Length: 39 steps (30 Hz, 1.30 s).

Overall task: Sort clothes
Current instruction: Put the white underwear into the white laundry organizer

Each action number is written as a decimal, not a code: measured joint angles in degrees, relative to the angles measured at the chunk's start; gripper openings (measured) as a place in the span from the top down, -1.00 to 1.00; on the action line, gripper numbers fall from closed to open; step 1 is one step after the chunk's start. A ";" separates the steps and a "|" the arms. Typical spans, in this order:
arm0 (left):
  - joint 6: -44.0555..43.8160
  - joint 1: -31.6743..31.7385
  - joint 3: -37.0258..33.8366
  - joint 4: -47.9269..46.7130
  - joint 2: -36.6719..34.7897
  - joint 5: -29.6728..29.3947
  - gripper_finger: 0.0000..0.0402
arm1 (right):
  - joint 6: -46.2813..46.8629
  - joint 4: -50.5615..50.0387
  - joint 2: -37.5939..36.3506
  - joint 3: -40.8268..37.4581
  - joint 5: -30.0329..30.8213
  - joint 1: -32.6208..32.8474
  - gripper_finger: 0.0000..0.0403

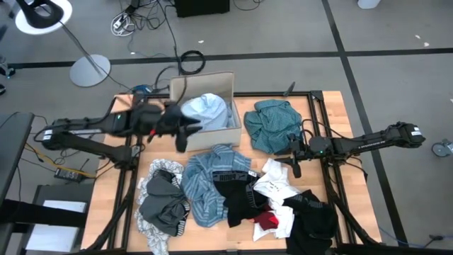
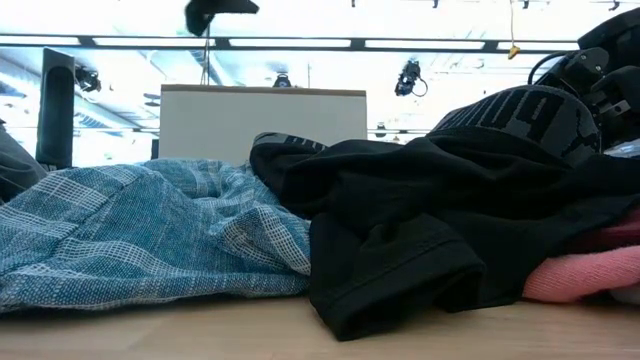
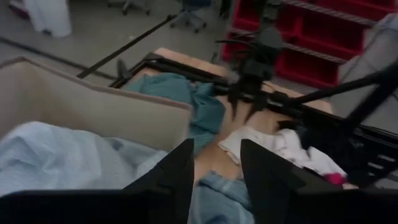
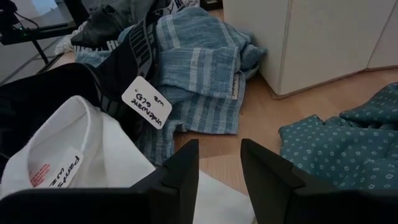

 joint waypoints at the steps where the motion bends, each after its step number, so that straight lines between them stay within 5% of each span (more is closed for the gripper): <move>1: -0.02 -1.60 -1.87 1.33 -1.37 -1.14 0.33 | -0.02 -0.02 0.02 0.00 -0.01 0.02 0.39; 9: -1.19 -13.48 -8.89 3.54 -4.53 -10.21 0.33 | -0.02 0.00 0.02 0.00 -0.01 0.02 0.39; 16: 0.50 -18.57 -12.62 4.35 -5.25 -8.49 0.33 | -0.02 0.00 0.02 0.00 -0.01 0.00 0.39; 29: -0.41 -19.26 -25.17 18.83 -5.86 -8.92 0.33 | 1.81 4.06 0.00 0.00 -0.01 0.02 0.39; 39: -3.02 -19.26 -27.95 20.30 -5.86 -8.93 0.33 | 6.09 9.15 0.02 0.00 -0.19 0.47 0.40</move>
